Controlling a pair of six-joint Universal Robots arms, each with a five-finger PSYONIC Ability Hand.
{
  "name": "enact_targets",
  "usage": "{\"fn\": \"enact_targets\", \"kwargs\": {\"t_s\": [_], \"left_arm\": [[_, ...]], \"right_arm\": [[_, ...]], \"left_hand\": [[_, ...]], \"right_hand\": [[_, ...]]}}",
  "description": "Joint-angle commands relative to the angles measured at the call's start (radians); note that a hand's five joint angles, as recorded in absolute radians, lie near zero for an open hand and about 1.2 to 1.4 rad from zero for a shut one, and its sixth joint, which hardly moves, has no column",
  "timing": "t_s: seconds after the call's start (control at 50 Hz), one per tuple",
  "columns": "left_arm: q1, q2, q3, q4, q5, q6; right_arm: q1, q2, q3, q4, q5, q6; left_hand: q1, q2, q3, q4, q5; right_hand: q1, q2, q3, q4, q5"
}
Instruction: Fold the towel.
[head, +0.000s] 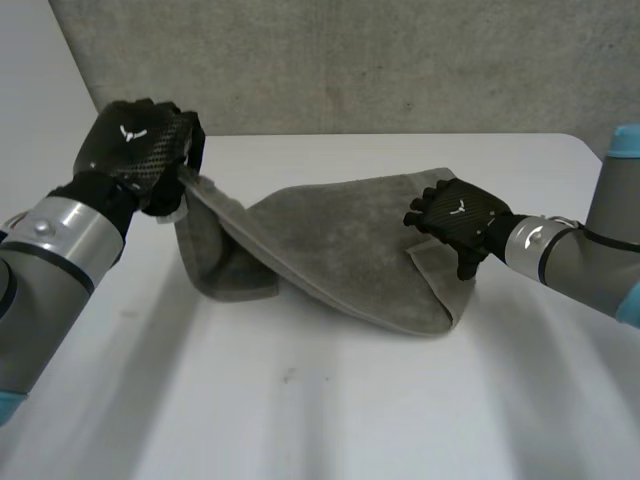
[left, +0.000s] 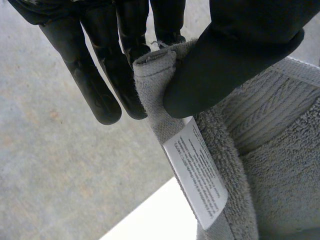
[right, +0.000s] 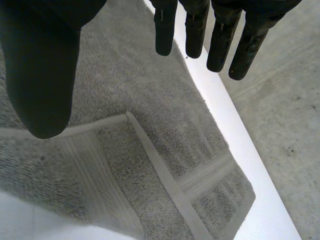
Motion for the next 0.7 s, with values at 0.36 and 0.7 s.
{"fn": "enact_targets", "kwargs": {"t_s": [0.36,0.7], "left_arm": [[0.007,0.001,-0.094,0.01,0.014,0.001],[0.007,0.0,-0.093,0.013,0.017,0.001]], "right_arm": [[0.054,0.324,-0.295,0.06,0.059,-0.275],[0.057,0.306,-0.289,0.025,0.119,-0.324]], "left_hand": [[0.216,0.182,0.181,0.179,0.19],[0.216,0.182,0.181,0.179,0.19]], "right_hand": [[0.263,0.222,0.248,0.238,0.223],[0.807,0.765,0.791,0.782,0.767]]}}
